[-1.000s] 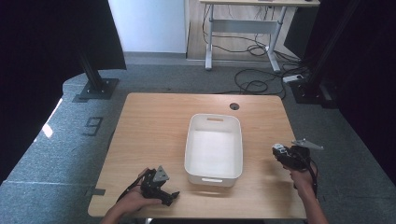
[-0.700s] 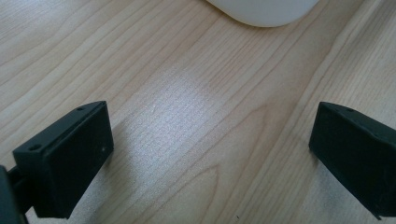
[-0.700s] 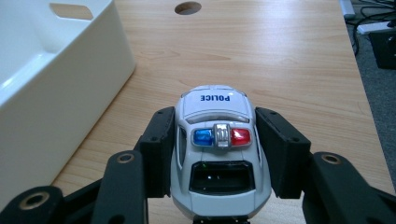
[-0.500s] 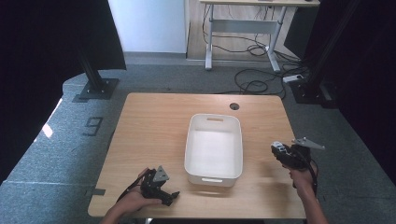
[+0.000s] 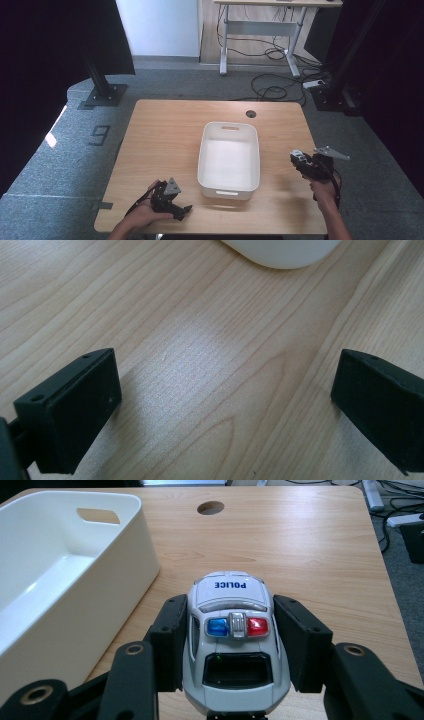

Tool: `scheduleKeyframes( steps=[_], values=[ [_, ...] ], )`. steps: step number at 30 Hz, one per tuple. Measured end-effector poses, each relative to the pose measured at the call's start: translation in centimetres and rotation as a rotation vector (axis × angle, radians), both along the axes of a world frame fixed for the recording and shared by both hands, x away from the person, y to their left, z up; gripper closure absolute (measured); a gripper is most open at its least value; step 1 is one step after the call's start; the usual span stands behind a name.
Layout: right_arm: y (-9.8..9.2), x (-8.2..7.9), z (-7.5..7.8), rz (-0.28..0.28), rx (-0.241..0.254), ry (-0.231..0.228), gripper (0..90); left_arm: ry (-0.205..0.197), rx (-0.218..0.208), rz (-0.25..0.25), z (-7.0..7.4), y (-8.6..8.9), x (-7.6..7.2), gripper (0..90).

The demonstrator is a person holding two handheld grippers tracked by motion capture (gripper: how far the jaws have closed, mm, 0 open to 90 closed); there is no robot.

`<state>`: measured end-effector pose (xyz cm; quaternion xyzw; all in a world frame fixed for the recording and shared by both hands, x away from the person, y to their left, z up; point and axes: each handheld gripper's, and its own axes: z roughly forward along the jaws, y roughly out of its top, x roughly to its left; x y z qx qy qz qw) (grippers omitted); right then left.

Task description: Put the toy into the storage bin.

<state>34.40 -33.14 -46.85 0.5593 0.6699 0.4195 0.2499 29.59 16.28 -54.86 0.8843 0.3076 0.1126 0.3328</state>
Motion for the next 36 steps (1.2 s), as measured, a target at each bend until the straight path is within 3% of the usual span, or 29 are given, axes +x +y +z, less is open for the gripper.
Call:
scheduleKeyframes(
  steps=[36],
  values=[
    [2.3,-0.4,2.0,0.042,0.023,-0.047,50.1,0.000,0.000,0.000,0.0,0.0,0.0,0.0]
  ],
)
